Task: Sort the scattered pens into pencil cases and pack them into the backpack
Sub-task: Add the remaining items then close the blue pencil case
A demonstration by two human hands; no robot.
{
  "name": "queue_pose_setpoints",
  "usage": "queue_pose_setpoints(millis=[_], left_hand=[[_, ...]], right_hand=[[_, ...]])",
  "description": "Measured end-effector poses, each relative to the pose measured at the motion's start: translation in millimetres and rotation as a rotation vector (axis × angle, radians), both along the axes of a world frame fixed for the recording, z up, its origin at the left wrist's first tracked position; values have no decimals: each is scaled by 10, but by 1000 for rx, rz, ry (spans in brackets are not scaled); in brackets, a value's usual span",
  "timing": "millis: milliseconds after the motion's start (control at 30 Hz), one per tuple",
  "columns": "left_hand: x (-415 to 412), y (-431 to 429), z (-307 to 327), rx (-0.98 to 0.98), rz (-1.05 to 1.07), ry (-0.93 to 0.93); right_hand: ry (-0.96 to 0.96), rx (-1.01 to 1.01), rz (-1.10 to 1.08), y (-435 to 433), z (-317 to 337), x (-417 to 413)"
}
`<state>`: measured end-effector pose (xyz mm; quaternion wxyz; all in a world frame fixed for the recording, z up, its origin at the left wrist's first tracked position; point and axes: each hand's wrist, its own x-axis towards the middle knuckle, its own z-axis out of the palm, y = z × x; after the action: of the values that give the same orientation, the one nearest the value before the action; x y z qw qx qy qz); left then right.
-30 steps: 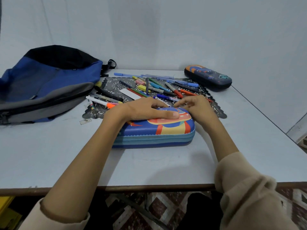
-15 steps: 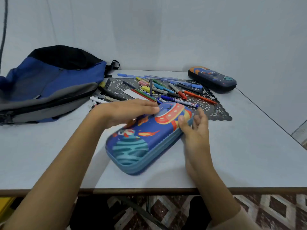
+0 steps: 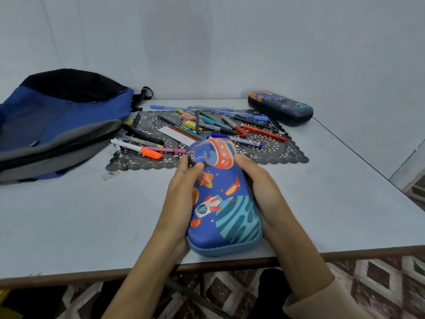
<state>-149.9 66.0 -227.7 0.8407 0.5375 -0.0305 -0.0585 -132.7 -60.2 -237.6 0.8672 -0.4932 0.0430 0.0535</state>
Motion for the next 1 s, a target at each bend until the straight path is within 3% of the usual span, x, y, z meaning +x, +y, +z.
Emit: queue_pose_setpoints(millis=[233,567,1000], left_hand=[[-7,-523,115,42,-12,-68],[12,-1773,155,-52,-220,-132],[341,-2777,-283,-11,-286,6]], right_hand=[[-4,-95,28,-575,257,-80],[26,-79,-84,-1836,540,-344],[95,-251,-183,-2582,450,-410]])
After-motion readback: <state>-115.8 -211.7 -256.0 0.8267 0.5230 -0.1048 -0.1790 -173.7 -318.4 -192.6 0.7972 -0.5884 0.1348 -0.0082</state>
